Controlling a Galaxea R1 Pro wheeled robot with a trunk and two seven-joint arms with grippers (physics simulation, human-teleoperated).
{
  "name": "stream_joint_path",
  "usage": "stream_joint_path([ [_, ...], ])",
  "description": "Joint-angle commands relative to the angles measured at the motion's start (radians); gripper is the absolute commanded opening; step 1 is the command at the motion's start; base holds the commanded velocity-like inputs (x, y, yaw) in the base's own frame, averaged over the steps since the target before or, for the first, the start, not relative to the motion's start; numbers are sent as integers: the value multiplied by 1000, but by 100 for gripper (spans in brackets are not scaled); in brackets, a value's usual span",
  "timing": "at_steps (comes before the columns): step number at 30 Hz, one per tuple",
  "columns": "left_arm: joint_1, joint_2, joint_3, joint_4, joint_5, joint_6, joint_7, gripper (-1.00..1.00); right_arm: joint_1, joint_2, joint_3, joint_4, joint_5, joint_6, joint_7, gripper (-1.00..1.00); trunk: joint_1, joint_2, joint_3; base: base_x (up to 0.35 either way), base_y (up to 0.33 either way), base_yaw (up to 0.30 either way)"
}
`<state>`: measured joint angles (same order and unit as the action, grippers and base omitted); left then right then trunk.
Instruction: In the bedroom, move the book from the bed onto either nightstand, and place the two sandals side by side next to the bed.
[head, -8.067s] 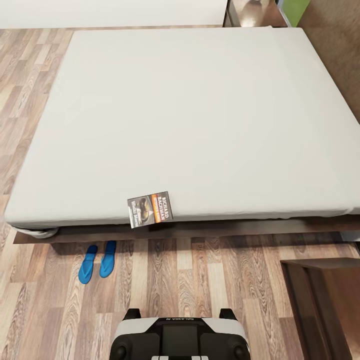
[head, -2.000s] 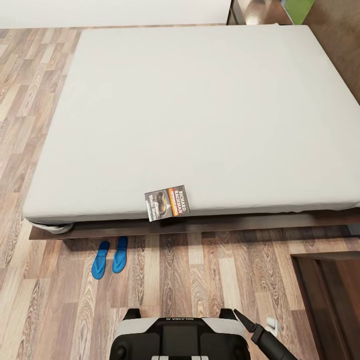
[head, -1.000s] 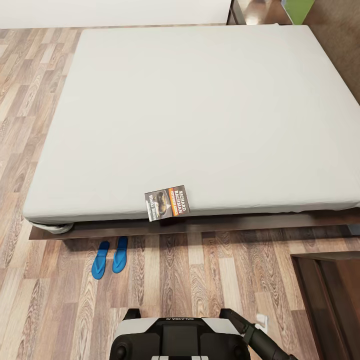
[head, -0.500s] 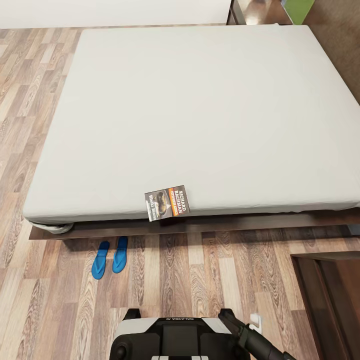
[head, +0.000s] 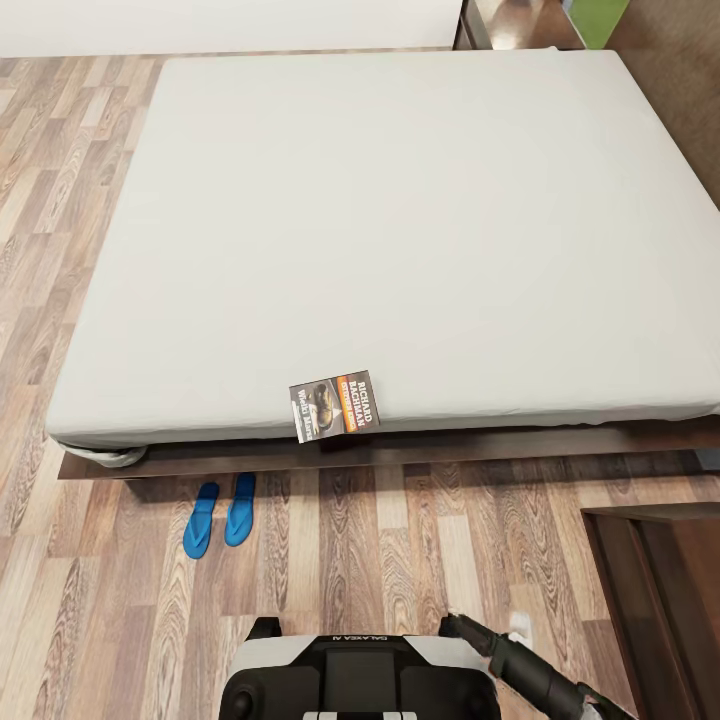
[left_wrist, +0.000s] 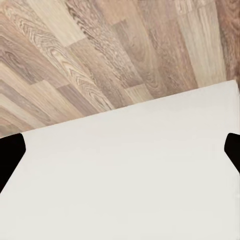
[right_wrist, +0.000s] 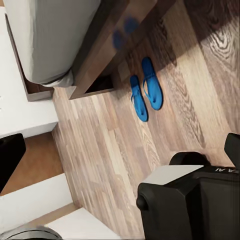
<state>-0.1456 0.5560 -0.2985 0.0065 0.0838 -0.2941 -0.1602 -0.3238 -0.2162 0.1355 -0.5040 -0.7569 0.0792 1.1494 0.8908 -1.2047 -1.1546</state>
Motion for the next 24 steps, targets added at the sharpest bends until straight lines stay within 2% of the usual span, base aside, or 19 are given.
stream_joint_path([
  [1, 0, -2, -5, 1, 10, -3, -5, 100, -9, -7, 6, 0, -10, 24, 2, 100, 0, 0, 0, 0, 0, 0],
  [5, 0, -6, -6, 0, 10, -2, -4, 100, -32, -35, 6, 0, -10, 60, 2, 100, 0, 0, 0, 0, 0, 0],
  [6, 0, -7, -6, 0, 10, -2, -2, 100, -38, -49, 6, 0, -10, 68, 2, 100, 0, 0, 0, 0, 0, 0],
  [10, 0, -8, -6, 0, 10, -2, 0, 100, -52, -65, 7, -2, -5, 78, 2, 100, 0, 0, 0, 0, 0, 0],
  [19, 0, -10, -7, 1, 11, -2, 3, 100, -113, -70, 12, -14, 16, 82, 2, 100, 0, 0, 0, 0, 0, 0],
  [24, 0, -13, -3, 1, 14, -2, 4, 100, -131, -64, 15, -39, 51, 82, -16, 100, 0, 0, 0, 0, 0, 0],
])
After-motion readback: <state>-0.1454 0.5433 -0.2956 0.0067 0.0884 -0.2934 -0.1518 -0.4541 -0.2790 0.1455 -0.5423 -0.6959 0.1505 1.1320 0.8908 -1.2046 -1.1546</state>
